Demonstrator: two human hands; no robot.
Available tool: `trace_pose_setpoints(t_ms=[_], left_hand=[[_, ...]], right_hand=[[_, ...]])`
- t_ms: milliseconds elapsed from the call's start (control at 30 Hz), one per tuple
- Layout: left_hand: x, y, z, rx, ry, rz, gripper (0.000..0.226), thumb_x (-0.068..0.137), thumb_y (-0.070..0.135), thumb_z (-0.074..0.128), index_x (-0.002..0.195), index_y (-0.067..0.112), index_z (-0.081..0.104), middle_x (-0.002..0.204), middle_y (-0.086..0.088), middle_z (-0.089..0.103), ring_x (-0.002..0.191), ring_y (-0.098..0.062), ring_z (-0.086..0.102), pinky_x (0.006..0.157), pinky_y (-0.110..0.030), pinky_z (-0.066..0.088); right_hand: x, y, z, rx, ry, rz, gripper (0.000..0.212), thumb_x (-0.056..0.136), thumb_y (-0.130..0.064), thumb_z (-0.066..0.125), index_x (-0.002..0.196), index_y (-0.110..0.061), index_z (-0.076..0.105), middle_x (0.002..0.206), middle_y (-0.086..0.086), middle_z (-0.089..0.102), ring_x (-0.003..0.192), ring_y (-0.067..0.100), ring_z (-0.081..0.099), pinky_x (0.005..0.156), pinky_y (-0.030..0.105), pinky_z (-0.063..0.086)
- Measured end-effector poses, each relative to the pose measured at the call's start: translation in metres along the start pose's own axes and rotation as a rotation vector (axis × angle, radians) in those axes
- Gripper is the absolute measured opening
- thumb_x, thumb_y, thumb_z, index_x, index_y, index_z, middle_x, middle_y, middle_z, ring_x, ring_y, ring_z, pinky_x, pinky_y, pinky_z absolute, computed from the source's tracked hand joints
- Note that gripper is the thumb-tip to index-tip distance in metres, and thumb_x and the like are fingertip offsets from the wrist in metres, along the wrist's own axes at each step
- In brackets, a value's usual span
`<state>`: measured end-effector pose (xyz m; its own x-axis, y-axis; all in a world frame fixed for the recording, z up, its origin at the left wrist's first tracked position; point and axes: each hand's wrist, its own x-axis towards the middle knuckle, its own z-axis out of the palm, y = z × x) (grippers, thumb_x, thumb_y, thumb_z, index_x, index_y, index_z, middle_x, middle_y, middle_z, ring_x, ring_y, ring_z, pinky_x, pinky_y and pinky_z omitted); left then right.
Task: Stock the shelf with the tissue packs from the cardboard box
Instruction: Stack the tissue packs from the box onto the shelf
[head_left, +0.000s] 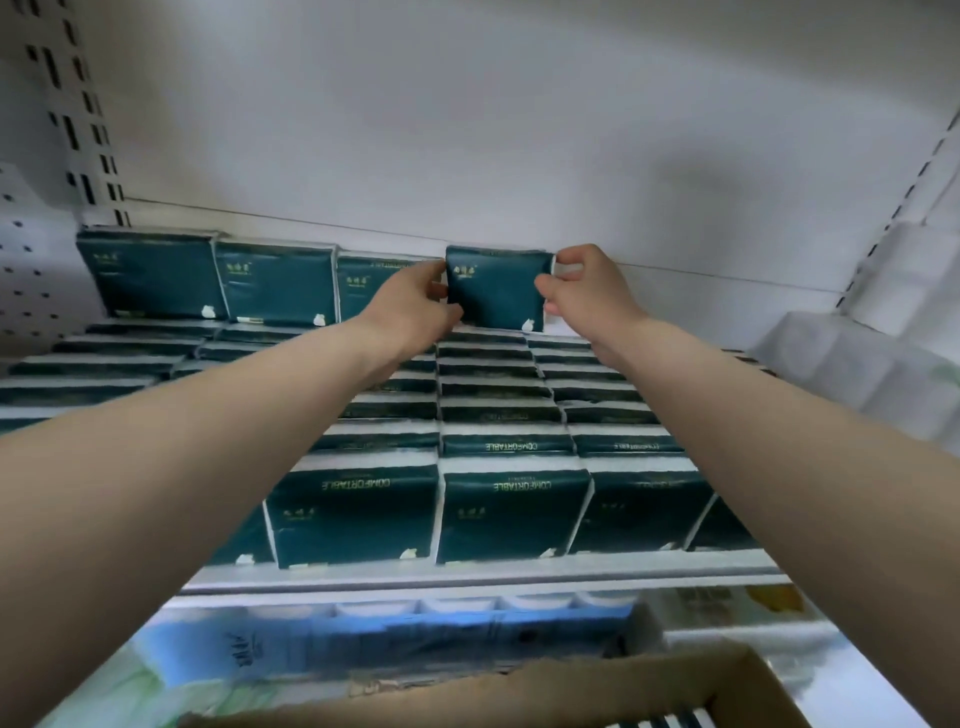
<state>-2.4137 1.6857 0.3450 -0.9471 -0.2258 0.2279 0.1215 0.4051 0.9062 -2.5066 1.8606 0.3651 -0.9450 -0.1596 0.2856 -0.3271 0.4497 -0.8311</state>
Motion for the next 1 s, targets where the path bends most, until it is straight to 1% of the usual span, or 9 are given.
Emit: trace_pose_setpoints(t_ms=[167,233,400,533,667,733,833,933,1000], left_hand=[[0.008,-0.011,0.007,0.062,-0.027,0.011,0.053,0.091,0.007,0.057,0.141,0.020,0.045,0.136,-0.007,0.054,0.119,-0.024,0.056,0.103,-0.041,0.047],[0.010,-0.017,0.008,0.093,-0.045,0.010,0.049,0.089,0.010,0.058,0.137,0.020,0.051,0.132,-0.006,0.058,0.119,-0.022,0.056,0.105,-0.041,0.046],[0.014,-0.025,0.009,0.079,-0.068,0.000,0.045,0.088,0.006,0.057,0.129,0.023,0.057,0.120,0.001,0.066,0.112,-0.020,0.061,0.104,-0.042,0.047],[0.014,-0.022,0.010,0.140,-0.034,-0.003,0.052,0.092,0.009,0.058,0.141,0.020,0.046,0.127,0.001,0.056,0.117,-0.018,0.054,0.103,-0.028,0.041],[0.013,-0.019,0.010,0.196,-0.030,-0.012,0.040,0.093,0.010,0.057,0.133,0.015,0.052,0.118,0.000,0.055,0.113,-0.020,0.053,0.093,-0.024,0.038],[0.011,-0.017,0.010,0.216,-0.037,-0.012,0.037,0.093,0.012,0.057,0.130,0.014,0.055,0.129,-0.003,0.056,0.118,-0.023,0.053,0.099,-0.028,0.039],[0.003,-0.011,0.011,0.203,-0.030,-0.011,0.045,0.094,0.013,0.057,0.138,0.015,0.049,0.141,-0.004,0.050,0.127,-0.023,0.049,0.107,-0.034,0.039],[-0.011,0.001,0.014,0.163,-0.011,0.006,0.058,0.094,0.015,0.057,0.148,0.020,0.036,0.144,0.001,0.048,0.124,-0.017,0.052,0.094,-0.025,0.041],[-0.025,0.012,0.018,0.138,-0.013,0.036,0.056,0.094,0.016,0.058,0.146,0.023,0.039,0.141,0.003,0.051,0.122,-0.015,0.053,0.093,-0.024,0.042]], right_hand=[[0.007,0.010,0.011,-0.018,-0.028,0.023,0.046,0.096,-0.018,0.055,0.139,-0.021,0.040,0.103,-0.005,0.055,0.103,0.022,0.064,0.087,0.030,0.051],[0.007,0.012,0.013,-0.031,-0.050,0.036,0.046,0.097,-0.014,0.052,0.140,-0.023,0.040,0.108,-0.002,0.055,0.104,0.021,0.063,0.087,0.030,0.053],[0.009,0.015,0.018,-0.019,-0.132,0.073,0.054,0.095,-0.006,0.046,0.144,-0.028,0.037,0.129,0.006,0.052,0.106,0.023,0.061,0.099,0.042,0.053],[0.005,0.012,0.021,0.007,-0.201,0.117,0.061,0.094,-0.001,0.045,0.146,-0.029,0.032,0.120,0.016,0.059,0.112,0.032,0.063,0.099,0.053,0.051],[0.001,0.016,0.020,-0.048,-0.234,0.107,0.072,0.083,-0.009,0.050,0.143,-0.045,0.028,0.129,0.022,0.057,0.114,0.041,0.062,0.095,0.064,0.048],[-0.005,0.012,0.016,-0.073,-0.219,0.085,0.072,0.088,-0.010,0.049,0.148,-0.042,0.023,0.141,0.019,0.049,0.117,0.040,0.060,0.098,0.057,0.051],[-0.019,0.009,0.007,-0.095,-0.172,0.040,0.067,0.098,-0.006,0.047,0.155,-0.028,0.020,0.154,0.009,0.036,0.118,0.026,0.056,0.098,0.036,0.052],[-0.036,0.007,-0.006,-0.088,-0.127,0.009,0.059,0.099,-0.009,0.050,0.151,-0.028,0.031,0.147,0.002,0.045,0.106,0.018,0.057,0.073,0.021,0.051],[-0.054,0.004,-0.016,-0.064,-0.111,-0.010,0.054,0.099,-0.014,0.053,0.148,-0.030,0.036,0.142,-0.002,0.050,0.106,0.014,0.056,0.066,0.018,0.046]])
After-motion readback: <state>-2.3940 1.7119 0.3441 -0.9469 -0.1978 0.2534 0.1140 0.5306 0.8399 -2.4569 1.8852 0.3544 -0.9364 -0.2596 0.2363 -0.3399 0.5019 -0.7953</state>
